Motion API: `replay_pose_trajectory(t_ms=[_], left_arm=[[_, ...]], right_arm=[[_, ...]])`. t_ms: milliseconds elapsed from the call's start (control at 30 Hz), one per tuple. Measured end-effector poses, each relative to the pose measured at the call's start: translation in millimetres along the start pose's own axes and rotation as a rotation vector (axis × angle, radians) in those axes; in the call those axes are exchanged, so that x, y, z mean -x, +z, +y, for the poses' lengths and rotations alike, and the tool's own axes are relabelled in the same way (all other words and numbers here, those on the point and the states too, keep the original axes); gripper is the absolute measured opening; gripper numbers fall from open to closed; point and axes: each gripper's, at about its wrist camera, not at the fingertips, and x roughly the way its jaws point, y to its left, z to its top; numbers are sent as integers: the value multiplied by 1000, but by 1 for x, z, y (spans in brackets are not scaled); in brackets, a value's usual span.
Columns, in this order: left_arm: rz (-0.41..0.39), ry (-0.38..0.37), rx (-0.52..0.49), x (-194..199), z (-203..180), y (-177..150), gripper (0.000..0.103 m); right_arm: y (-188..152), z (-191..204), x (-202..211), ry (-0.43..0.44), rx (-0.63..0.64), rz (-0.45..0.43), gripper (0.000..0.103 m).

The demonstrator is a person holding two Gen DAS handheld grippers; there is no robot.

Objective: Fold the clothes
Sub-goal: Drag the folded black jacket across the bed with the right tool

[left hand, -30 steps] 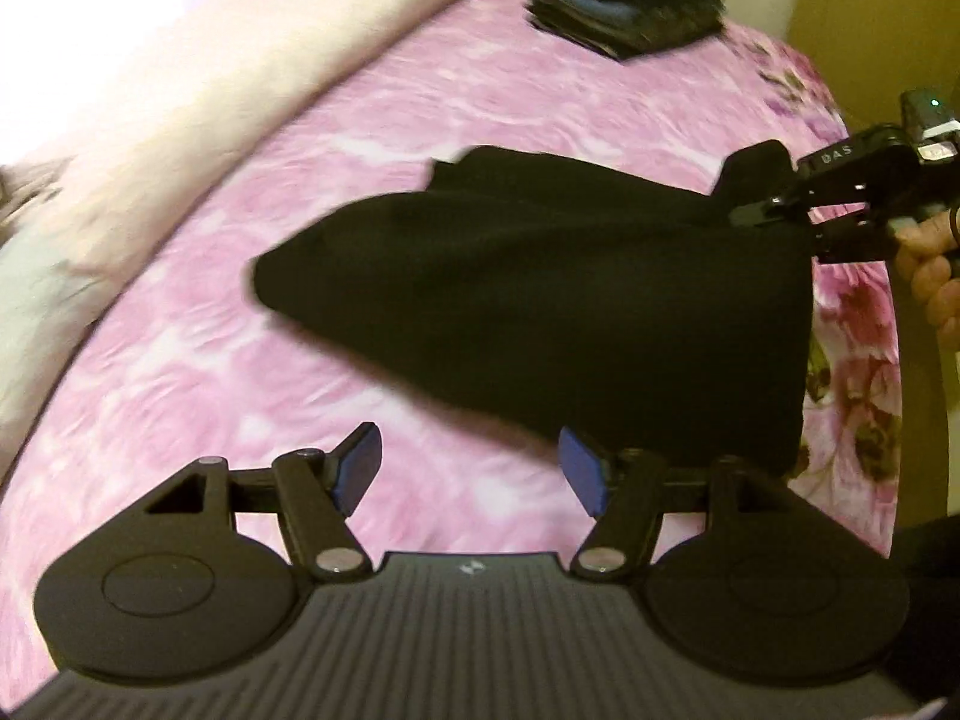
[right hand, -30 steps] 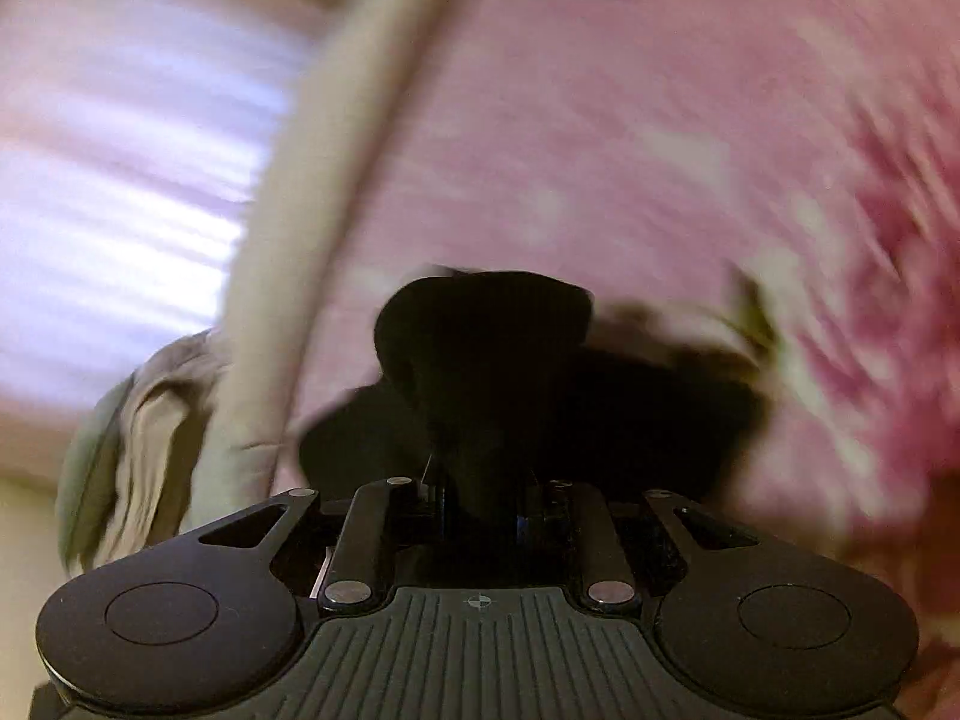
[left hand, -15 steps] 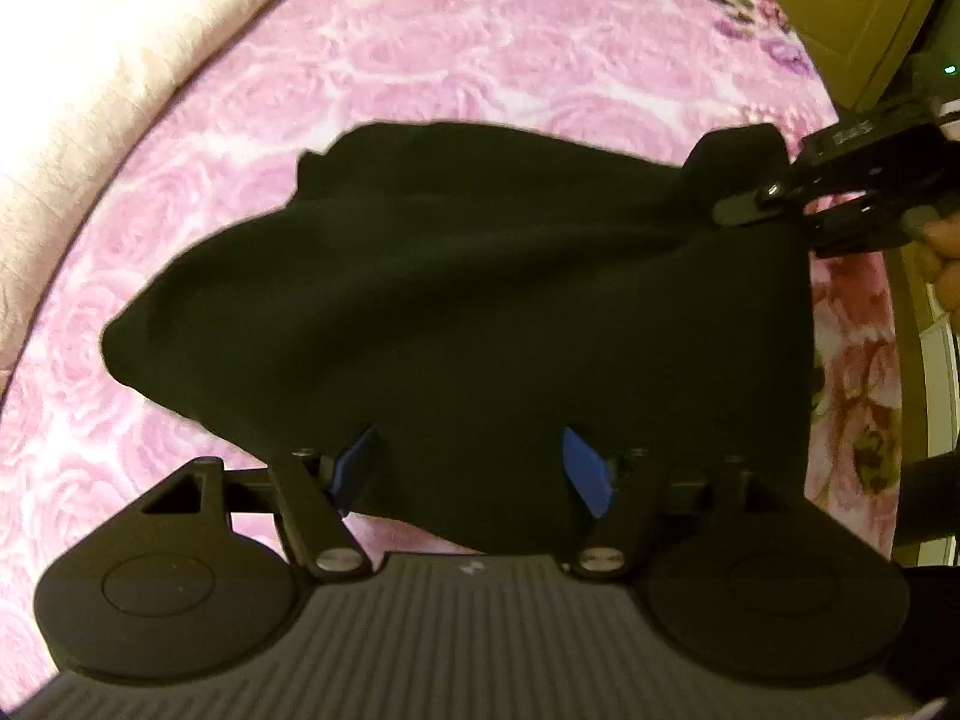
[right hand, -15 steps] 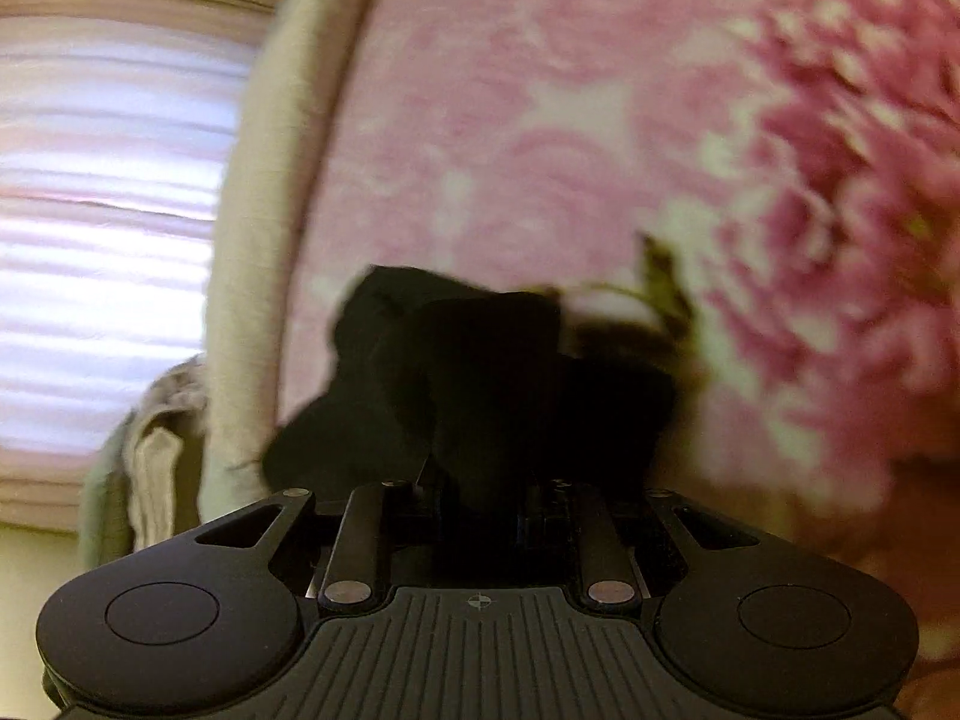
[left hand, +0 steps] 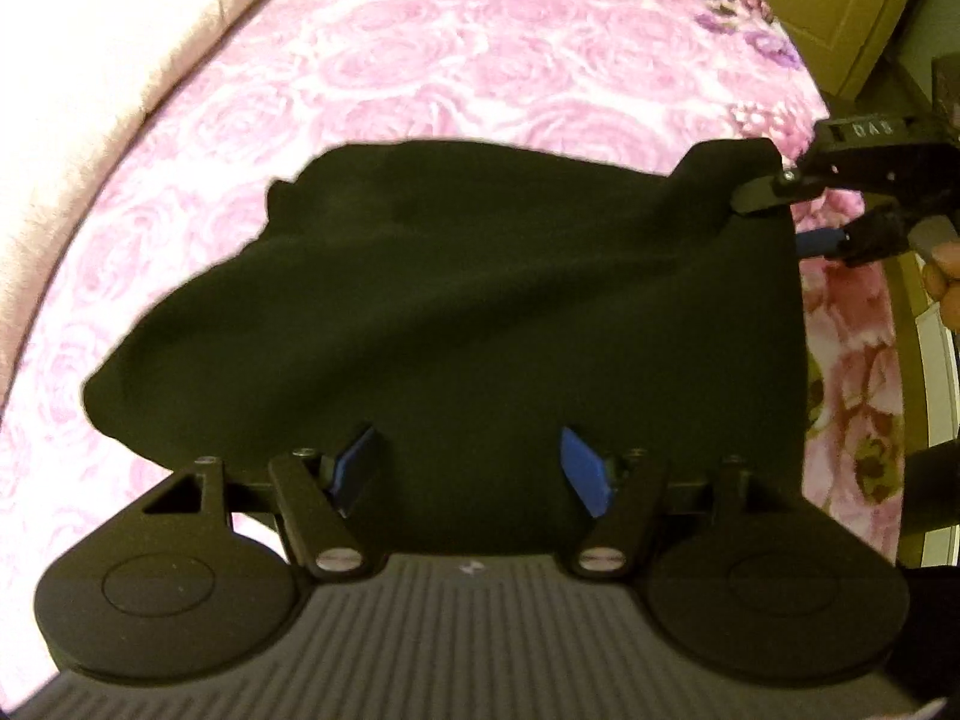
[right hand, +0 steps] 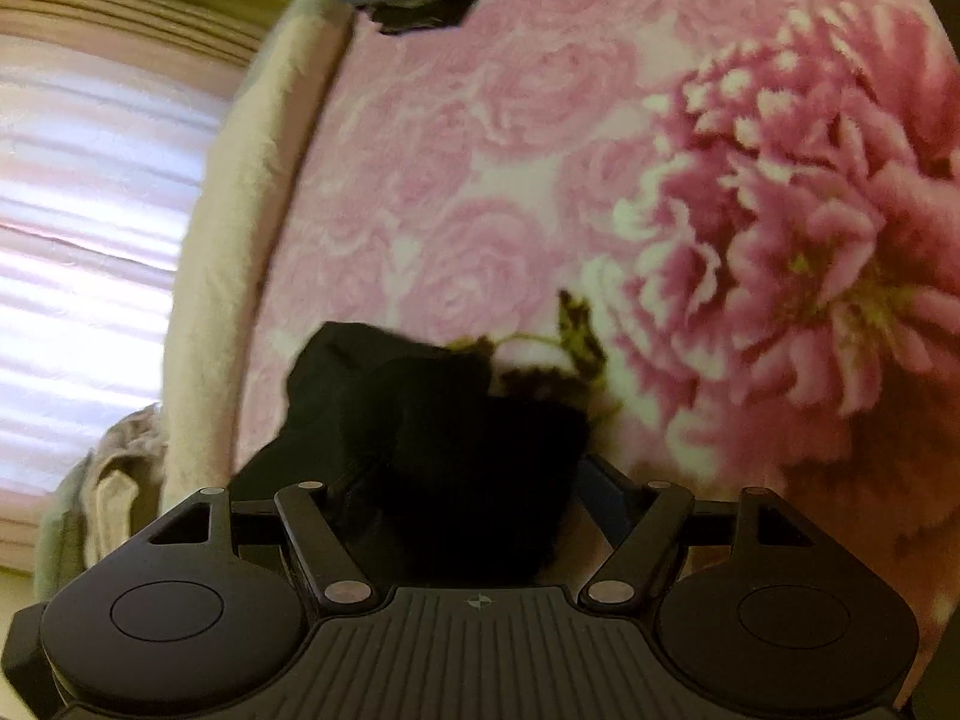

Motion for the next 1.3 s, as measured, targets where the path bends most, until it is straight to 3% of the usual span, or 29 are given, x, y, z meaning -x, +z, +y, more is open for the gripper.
replay_pose_trajectory(t_ms=[33,67,233,400,567,600,633,667,867,1067,1100,1133,1300], left_arm=[[11,-2,1,-6,0,0,65],[16,-2,4,-11,0,-1,65],[26,-2,11,-22,0,1,66],[-6,15,-9,2,-1,-2,63],[-46,32,53,32,10,-19,63],[-49,33,70,36,12,-23,63],[-48,33,85,38,13,-28,63],[-46,32,100,41,14,-33,63],[-39,16,158,41,10,-50,63],[-80,16,155,39,10,-38,63],[-84,18,151,37,12,-34,63],[-88,20,148,34,15,-29,63],[-103,32,134,20,28,-4,62]], right_arm=[[3,1,-5,-17,18,6,54],[6,1,-11,-26,37,23,48],[14,-3,-23,-36,49,58,47],[13,-3,-11,-17,14,56,48],[-2,5,18,21,-26,16,48],[-7,5,22,29,-37,17,49],[-12,5,22,33,-43,22,60],[-17,5,21,36,-48,28,77],[-39,2,8,53,-84,52,79],[-28,3,-26,63,-75,49,78],[-25,4,-29,63,-84,53,74],[-22,4,-32,61,-93,57,58],[-16,9,-30,36,-60,88,37]])
